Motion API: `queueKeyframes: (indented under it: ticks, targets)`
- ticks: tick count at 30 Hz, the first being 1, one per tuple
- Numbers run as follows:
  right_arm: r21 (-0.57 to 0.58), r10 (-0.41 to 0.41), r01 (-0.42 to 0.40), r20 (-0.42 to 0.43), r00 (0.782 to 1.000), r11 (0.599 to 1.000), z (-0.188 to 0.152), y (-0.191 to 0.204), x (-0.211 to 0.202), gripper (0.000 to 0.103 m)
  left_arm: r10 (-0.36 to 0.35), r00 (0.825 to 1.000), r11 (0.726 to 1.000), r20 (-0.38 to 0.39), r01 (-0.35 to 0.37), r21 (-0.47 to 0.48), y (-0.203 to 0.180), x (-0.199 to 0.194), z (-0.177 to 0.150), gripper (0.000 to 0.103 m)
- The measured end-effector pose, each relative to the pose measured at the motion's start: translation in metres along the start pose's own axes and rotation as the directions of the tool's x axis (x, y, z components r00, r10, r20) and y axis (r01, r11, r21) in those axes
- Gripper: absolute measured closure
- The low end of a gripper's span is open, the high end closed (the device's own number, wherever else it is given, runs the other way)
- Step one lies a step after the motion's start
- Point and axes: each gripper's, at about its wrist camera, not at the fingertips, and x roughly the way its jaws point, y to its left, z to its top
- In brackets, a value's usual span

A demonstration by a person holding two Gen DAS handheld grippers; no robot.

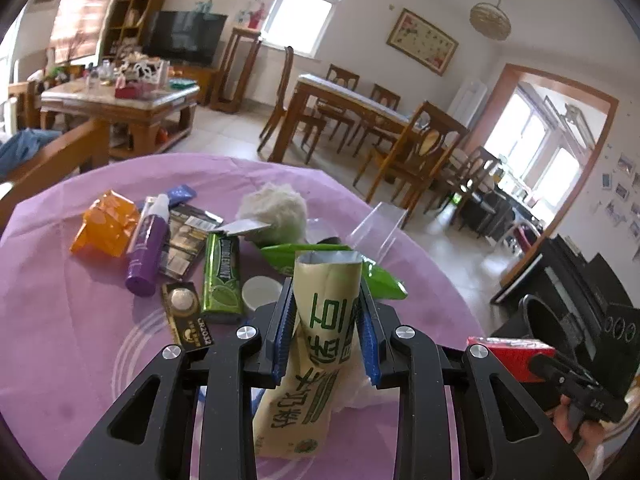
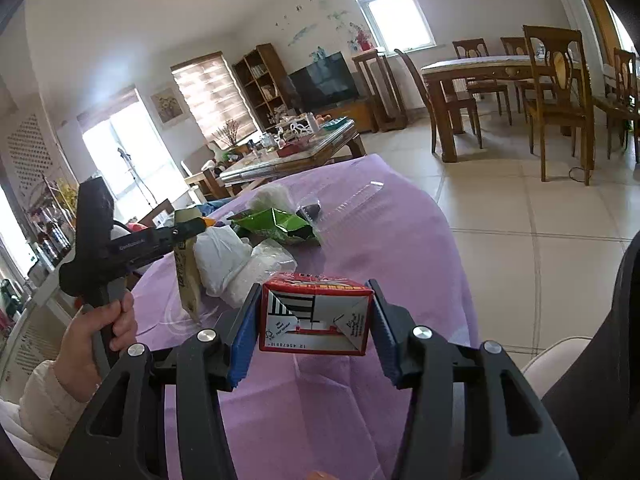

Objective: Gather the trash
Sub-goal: 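Carry the carton and beige packet to the bin and release both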

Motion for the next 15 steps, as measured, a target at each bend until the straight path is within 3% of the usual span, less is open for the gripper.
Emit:
queueKeyframes:
  ticks: [6,9,12,15]
  targets:
    - [0.043,-0.041,0.036,0.116,0.992,0.998,0.003,-0.012,-0.035,0.053,-0.011,0.994,0.999,0.108,0.006,0.048,-0.027,-0.033,0.019,0.074]
    - [0.078,-0.082,0.068,0.191,0.978,0.995,0.010,-0.022,-0.061,0.053,-0.056,0.989,0.996,0.139,0.046,0.077,-0.047,-0.047,0.031,0.074]
    - [0.126,-0.155,0.124,0.273,0.949,0.984,0.014,-0.040,-0.091,0.053,-0.133,0.981,0.987,0.144,0.118,0.113,-0.076,-0.051,0.040,0.074]
    - [0.201,-0.274,0.214,0.342,0.899,0.956,0.014,-0.063,-0.127,0.053,-0.232,0.966,0.964,0.111,0.214,0.155,-0.118,-0.039,0.045,0.074]
